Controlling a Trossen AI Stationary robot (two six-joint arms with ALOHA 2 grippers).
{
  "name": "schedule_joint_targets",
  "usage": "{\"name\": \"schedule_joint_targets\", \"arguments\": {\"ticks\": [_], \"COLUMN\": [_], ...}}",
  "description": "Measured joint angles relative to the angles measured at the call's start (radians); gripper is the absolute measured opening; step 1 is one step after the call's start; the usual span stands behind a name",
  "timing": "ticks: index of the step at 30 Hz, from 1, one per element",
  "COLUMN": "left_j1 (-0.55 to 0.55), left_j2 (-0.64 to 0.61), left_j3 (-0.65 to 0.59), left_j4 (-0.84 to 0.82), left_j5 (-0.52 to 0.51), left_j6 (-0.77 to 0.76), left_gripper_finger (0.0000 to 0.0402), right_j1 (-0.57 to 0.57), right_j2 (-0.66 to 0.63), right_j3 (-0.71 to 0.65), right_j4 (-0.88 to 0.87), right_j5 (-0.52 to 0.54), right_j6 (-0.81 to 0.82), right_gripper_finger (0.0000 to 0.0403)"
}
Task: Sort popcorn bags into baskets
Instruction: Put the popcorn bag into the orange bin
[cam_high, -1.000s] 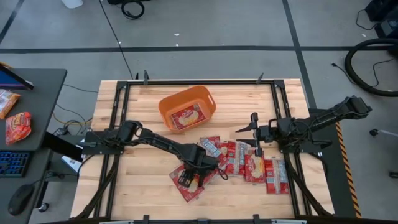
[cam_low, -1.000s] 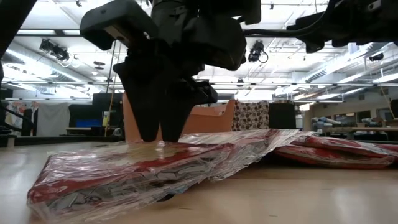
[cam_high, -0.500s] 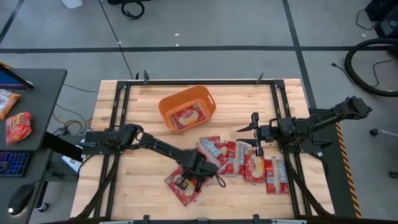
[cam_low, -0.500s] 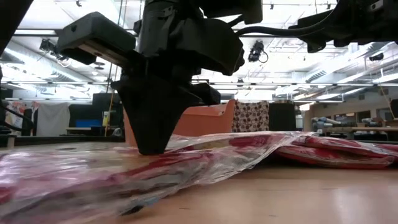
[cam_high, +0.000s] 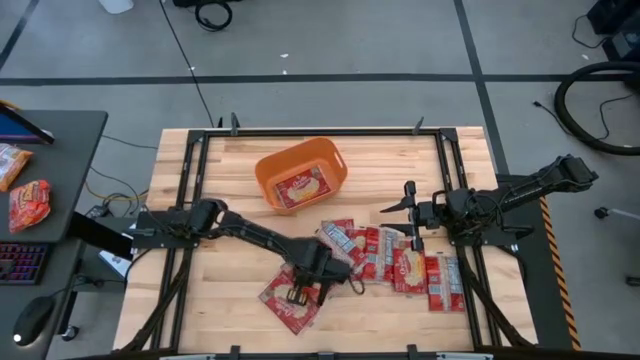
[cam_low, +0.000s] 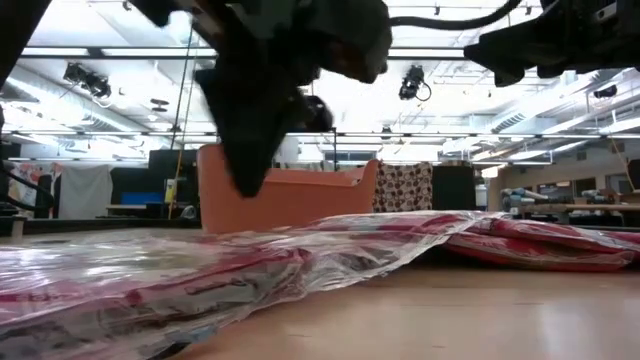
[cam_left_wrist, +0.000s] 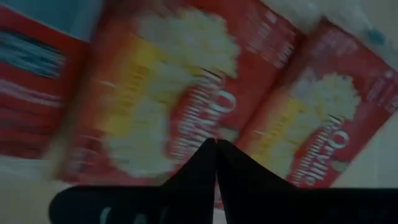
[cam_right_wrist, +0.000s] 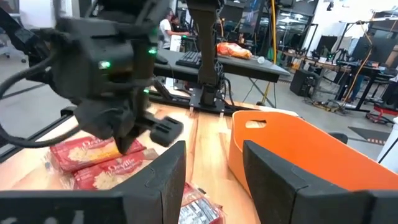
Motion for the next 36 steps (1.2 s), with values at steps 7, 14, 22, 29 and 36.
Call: {"name": "schedule_joint_targets", "arguments": {"ticks": [7, 14, 22, 29, 36], "left_j1": [-0.122, -0.132, -0.029, 0.063, 0.034], "left_j2": [0.001, -0.006, -0.006, 0.001, -0.005], "left_j3": [-0.039, -0.178, -0.204, -0.158, -0.067], "left_j4": [0.055, 0.153, 0.145, 0.067, -0.003], "left_j5": [0.083, 0.083, -0.080, -0.228, -0.277], "left_j6": [-0.058, -0.186, -0.292, -0.334, -0.236], "left_gripper_finger": [0.0034, 0.0020, 0.0016, 0.0016, 0.0018], "right_j1": [0.000, 0.000, 0.000, 0.000, 0.000], "right_j2": [-0.002, -0.002, -0.002, -0.002, -0.002], "right_j3": [0.000, 0.000, 0.000, 0.000, 0.000], "right_j4": [-0.001, 0.018, 0.019, 0.010, 0.003], "right_j5": [0.000, 0.000, 0.000, 0.000, 0.000], "right_j6": [0.000, 0.001, 0.003, 0.001, 0.001], "right_gripper_finger": [0.0164, 0.0164, 0.0164, 0.0164, 0.0164]}}
